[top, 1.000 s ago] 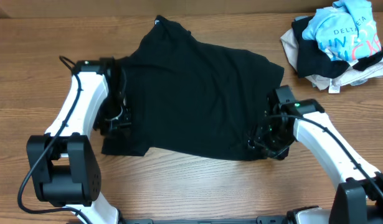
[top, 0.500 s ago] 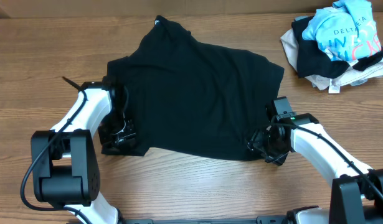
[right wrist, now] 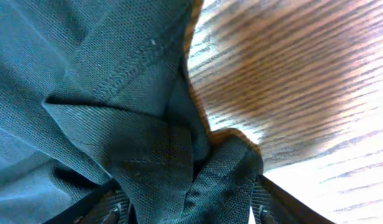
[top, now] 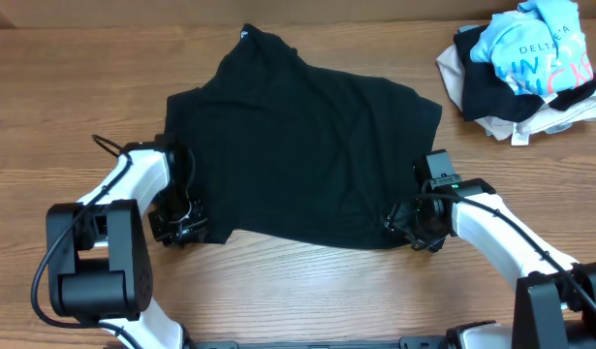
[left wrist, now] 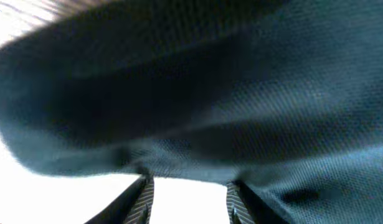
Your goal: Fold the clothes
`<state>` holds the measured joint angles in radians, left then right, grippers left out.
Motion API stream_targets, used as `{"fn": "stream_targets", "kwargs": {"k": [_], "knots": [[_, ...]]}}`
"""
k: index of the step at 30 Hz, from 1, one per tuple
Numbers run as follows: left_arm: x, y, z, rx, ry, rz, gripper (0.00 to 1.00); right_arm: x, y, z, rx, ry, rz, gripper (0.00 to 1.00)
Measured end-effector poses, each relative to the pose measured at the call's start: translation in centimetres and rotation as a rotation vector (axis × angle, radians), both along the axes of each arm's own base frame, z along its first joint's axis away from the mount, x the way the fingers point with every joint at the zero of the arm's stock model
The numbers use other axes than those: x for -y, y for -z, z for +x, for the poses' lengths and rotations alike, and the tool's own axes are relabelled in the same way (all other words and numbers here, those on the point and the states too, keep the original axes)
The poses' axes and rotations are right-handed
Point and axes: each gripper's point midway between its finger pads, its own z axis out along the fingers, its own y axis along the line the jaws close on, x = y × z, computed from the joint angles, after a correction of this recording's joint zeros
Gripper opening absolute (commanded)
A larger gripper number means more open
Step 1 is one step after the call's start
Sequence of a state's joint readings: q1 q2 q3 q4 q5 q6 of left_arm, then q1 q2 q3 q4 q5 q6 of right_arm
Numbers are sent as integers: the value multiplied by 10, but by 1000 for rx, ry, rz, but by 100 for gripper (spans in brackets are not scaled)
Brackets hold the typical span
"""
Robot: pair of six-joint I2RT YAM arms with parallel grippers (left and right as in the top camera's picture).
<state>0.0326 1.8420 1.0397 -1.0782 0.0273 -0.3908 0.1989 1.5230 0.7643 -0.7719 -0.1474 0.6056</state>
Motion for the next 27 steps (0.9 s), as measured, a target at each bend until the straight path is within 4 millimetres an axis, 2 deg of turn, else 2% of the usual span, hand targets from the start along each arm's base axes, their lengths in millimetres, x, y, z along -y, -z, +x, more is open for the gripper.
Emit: {"fn": "stream_targets", "kwargs": {"k": [3,5,6,8,9,12,17,23,27], "knots": [[1,2,3,29,-4,-3,46,1,0,2,10,-2,-7,66],[2,3,8,66,-8,-10,43,2,0,4,17,-2,-14,66],[3,3,10,83,-10,-16,37,2,0,4,20,-2,-16,66],[7,5,16,128,-21,-37,12,3,0,5,25,-2,-20,66],[10,5,19,145,-31,-53,4,3,0,6,26,-2,-20,66],[16,5,23,186,-42,-79,4,3,0,6,27,-3,-21,54],[17,5,23,198,-42,-85,4,4,0,6,29,-11,-26,4],[16,-2,29,147,-38,-80,4,7,0,-6,-17,-4,-37,4],[14,-37,53,155,-14,-76,4,9,-14,-15,-23,-5,-38,4]]}}
